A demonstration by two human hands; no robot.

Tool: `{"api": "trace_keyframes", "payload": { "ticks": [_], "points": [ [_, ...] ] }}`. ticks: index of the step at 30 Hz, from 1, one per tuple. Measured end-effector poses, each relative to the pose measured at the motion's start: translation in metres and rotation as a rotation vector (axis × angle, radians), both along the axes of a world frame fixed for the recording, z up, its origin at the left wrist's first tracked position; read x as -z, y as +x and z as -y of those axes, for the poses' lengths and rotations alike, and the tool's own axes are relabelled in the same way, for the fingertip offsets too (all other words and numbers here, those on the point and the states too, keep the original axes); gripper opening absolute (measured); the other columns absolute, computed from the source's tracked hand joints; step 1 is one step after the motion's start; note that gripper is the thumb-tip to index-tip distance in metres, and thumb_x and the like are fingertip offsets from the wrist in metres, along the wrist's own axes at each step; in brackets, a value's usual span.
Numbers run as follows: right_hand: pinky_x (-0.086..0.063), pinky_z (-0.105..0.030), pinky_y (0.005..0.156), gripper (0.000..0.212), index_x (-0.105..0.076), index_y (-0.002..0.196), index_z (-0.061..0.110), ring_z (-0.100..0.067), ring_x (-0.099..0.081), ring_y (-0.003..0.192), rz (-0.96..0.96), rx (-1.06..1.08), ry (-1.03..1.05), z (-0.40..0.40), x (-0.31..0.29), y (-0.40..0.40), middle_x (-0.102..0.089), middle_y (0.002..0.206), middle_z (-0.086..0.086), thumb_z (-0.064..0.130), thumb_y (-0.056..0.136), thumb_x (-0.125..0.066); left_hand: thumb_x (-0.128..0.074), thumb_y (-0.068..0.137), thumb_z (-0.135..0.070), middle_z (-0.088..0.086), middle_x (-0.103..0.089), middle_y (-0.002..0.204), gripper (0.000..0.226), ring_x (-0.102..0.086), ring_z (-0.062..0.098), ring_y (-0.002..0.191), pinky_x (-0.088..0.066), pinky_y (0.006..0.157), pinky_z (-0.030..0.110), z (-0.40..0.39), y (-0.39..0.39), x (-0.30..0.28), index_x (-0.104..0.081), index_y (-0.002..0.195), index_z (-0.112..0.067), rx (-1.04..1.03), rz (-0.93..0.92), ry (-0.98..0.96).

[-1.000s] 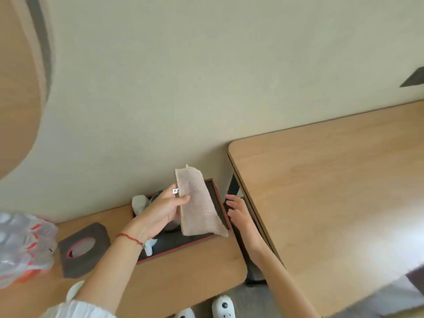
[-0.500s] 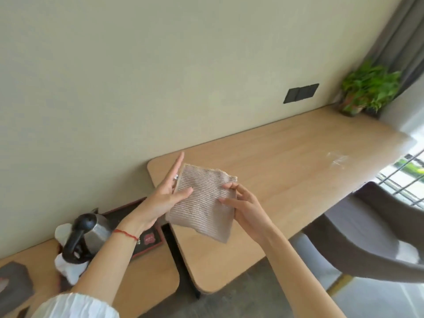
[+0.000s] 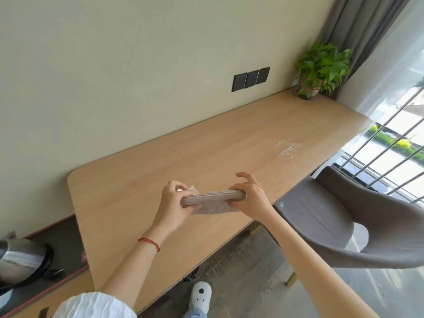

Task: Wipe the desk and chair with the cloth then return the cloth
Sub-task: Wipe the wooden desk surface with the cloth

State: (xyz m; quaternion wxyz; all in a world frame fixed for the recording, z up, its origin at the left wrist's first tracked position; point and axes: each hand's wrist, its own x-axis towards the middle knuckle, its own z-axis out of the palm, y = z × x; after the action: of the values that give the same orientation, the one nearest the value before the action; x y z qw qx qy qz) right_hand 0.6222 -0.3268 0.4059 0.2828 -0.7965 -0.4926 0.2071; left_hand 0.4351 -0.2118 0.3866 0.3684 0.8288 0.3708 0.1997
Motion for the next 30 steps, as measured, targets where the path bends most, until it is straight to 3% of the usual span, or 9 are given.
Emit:
{"api": "trace_keyframes", "payload": {
  "ticks": [3, 5, 7, 10, 14, 17, 22, 27, 30],
  "points": [
    [-0.048, -0.033, 0.09, 0.024, -0.07, 0.098, 0.02, -0.02, -0.051, 0.118, -0.378, 0.071, 0.103, -0.009, 0.004, 0.051, -0.053, 0.128, 0.005, 0.013, 0.076, -0.076, -0.077, 0.074, -0.017, 0.002, -0.055, 0.122, 0.024, -0.046, 0.018, 0.117, -0.034, 0.095, 0.026, -0.021, 0.053, 0.009, -0.072, 0.096, -0.01, 0.118, -0.043, -0.131],
    [-0.053, -0.021, 0.073, 0.028, -0.067, 0.098, 0.027, -0.021, -0.06, 0.102, -0.627, 0.132, 0.199, -0.017, 0.008, 0.082, -0.064, 0.105, 0.006, 0.008, 0.078, -0.074, -0.075, 0.075, -0.017, -0.001, -0.064, 0.111, 0.024, -0.059, 0.018, 0.108, -0.044, 0.083, 0.023, -0.033, 0.095, 0.008, -0.068, 0.097, -0.011, 0.257, -0.061, -0.274],
    [-0.053, -0.017, 0.068, 0.038, -0.064, 0.107, 0.031, -0.015, -0.063, 0.093, -0.678, 0.188, 0.244, -0.023, 0.013, 0.112, -0.066, 0.099, 0.004, 0.008, 0.079, -0.074, -0.076, 0.074, -0.023, -0.004, -0.065, 0.1, 0.033, -0.064, 0.017, 0.096, -0.049, 0.072, 0.018, -0.04, 0.137, 0.006, -0.06, 0.103, -0.017, 0.352, -0.088, -0.353],
    [-0.056, -0.018, 0.071, 0.056, -0.057, 0.114, 0.041, -0.004, -0.066, 0.092, -0.675, 0.273, 0.285, -0.032, 0.024, 0.154, -0.064, 0.11, 0.008, 0.011, 0.073, -0.079, -0.074, 0.076, -0.032, -0.01, -0.062, 0.105, 0.058, -0.064, 0.006, 0.092, -0.05, 0.067, 0.011, -0.039, 0.193, 0.01, -0.043, 0.125, -0.03, 0.429, -0.066, -0.469],
    [-0.056, -0.034, 0.086, 0.074, -0.045, 0.122, 0.039, -0.009, -0.063, 0.102, -0.745, 0.454, 0.283, -0.035, 0.05, 0.208, -0.057, 0.122, 0.01, 0.034, 0.06, -0.084, -0.065, 0.085, -0.026, -0.014, -0.058, 0.106, 0.035, -0.059, 0.005, 0.097, -0.051, 0.069, 0.017, -0.033, 0.256, 0.034, -0.046, 0.111, -0.04, 0.305, 0.029, -0.638],
    [-0.056, -0.041, 0.088, 0.073, -0.041, 0.126, 0.034, -0.021, -0.06, 0.11, -0.937, 0.498, 0.193, -0.034, 0.078, 0.246, -0.052, 0.126, -0.002, 0.019, 0.068, -0.082, -0.059, 0.088, -0.033, -0.007, -0.057, 0.114, 0.038, -0.057, 0.006, 0.099, -0.052, 0.069, 0.02, -0.025, 0.295, 0.063, -0.045, 0.122, -0.029, 0.175, 0.016, -0.77],
    [-0.039, -0.027, 0.091, 0.069, -0.041, 0.133, 0.024, -0.015, -0.044, 0.119, -0.409, 0.332, 0.028, -0.05, 0.118, 0.299, -0.048, 0.133, 0.001, 0.008, 0.076, -0.076, -0.052, 0.093, -0.027, 0.001, -0.053, 0.119, 0.044, -0.054, 0.019, 0.106, -0.05, 0.084, 0.037, 0.002, 0.352, 0.108, -0.036, 0.133, -0.016, -0.06, -0.052, -0.904],
    [-0.038, -0.023, 0.088, 0.068, -0.042, 0.133, 0.014, -0.025, -0.047, 0.119, -0.141, 0.0, -0.076, -0.077, 0.13, 0.349, -0.043, 0.137, -0.009, 0.002, 0.075, -0.073, -0.058, 0.089, -0.014, 0.002, -0.051, 0.126, 0.052, -0.052, 0.024, 0.114, -0.046, 0.092, 0.039, 0.012, 0.395, 0.127, -0.033, 0.135, -0.013, -0.276, 0.069, -0.975],
    [-0.035, -0.036, 0.106, 0.063, -0.039, 0.136, 0.012, -0.035, -0.031, 0.134, -0.031, -0.105, -0.106, -0.086, 0.138, 0.357, -0.026, 0.149, -0.014, -0.001, 0.079, -0.065, -0.059, 0.088, -0.01, 0.0, -0.048, 0.115, 0.054, -0.051, 0.023, 0.113, -0.047, 0.089, 0.037, 0.012, 0.416, 0.131, -0.033, 0.135, -0.011, -0.409, 0.162, -0.942]
  ]
}}
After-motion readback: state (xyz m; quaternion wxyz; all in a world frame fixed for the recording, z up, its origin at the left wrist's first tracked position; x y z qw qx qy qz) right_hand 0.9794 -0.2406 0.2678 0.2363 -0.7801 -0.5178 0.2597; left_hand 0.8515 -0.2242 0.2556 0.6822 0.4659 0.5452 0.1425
